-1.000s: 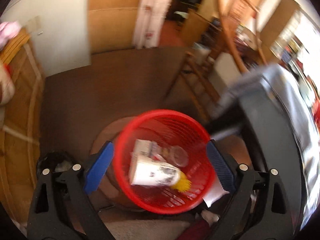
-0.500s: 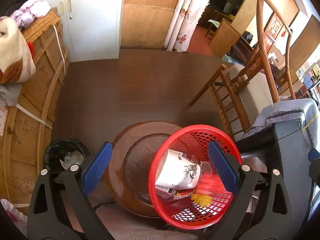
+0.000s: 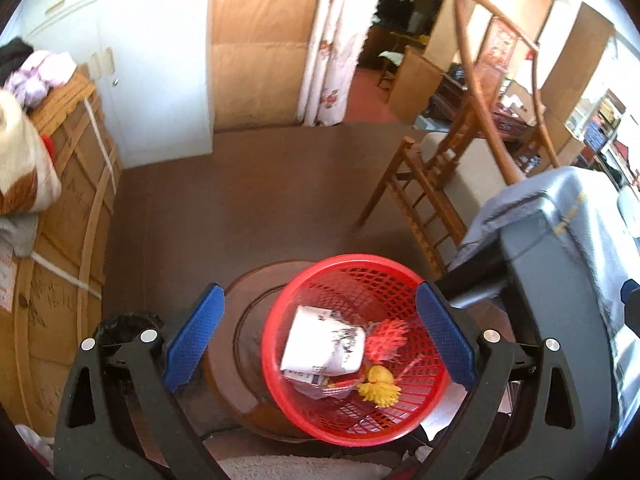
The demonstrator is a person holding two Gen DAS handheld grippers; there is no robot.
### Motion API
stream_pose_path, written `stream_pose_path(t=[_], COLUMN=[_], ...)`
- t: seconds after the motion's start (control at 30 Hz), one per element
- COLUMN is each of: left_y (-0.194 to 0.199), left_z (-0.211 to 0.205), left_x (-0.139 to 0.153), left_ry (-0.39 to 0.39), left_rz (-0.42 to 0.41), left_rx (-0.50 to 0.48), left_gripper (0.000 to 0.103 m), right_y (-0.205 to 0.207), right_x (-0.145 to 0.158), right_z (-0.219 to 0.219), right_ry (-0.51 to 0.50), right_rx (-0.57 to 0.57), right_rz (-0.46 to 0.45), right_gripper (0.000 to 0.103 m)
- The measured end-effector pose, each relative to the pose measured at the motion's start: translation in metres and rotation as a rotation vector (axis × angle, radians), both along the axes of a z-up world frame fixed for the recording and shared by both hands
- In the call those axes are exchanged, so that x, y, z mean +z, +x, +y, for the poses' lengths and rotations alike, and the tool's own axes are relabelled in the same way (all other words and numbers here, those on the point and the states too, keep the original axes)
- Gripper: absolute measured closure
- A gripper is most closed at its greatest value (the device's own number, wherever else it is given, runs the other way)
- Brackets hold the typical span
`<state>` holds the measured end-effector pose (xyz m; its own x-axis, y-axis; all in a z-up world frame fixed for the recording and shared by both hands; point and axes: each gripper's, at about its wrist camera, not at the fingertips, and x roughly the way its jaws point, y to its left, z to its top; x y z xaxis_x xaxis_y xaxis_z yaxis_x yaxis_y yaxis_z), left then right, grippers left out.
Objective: Collect trash
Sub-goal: 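Move both grippers back over the table toward the cardboard and green bag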
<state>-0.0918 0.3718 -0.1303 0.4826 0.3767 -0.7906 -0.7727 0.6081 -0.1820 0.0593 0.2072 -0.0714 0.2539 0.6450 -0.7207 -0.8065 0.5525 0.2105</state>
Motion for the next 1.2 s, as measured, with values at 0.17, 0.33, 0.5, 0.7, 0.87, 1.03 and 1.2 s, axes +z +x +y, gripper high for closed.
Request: stream_pose_path(t=[0.17,0.33,0.5,0.7,0.87,1.03,1.2], left_y=[0.004,0.008,0.014,0.033,0.070,0.118,0.169], left_z=[-0.024,-0.054,-0.096,-0.151,-0.204,-0.267,-0.333], left_x=[0.018,0.039,0.060,0.080,0.090,0.099,0.109], left_ry=[0.051,0.099,0.172,0.222,0.264,0.323,0.365], left_rz=[-0.030,-0.067,-0.086,-0.094,-0.088,-0.093,-0.110], left_rx=[-0.055,-0.127,-0.226,-0.375,-0.524,-0.690,-0.850], left_gripper=[0.010,0.010,0.009,0.007,0.007,0.007,0.007], right_y=[-0.006,-0.013,-0.020,-0.018,-0.011,0.002,0.021], right_x=[0.014,0.028,0.039,0.046,0.045,0.044,0.037], right_z=[-0.031,-0.072,-0.124,-0.195,-0.257,-0.325,-0.385], right_ry=[0.042,0.092,0.144,0.177,0.169,0.140,0.101], right_rx=[-0.048,-0.106,-0.179,-0.303,-0.434,-0.598,-0.751], right_rz=[-0.035,-0.068,-0.112,-0.170,-0.214,-0.250,-0.244], right_gripper=[0.016,0.015,0.012,0.010,0.008,0.007,0.007])
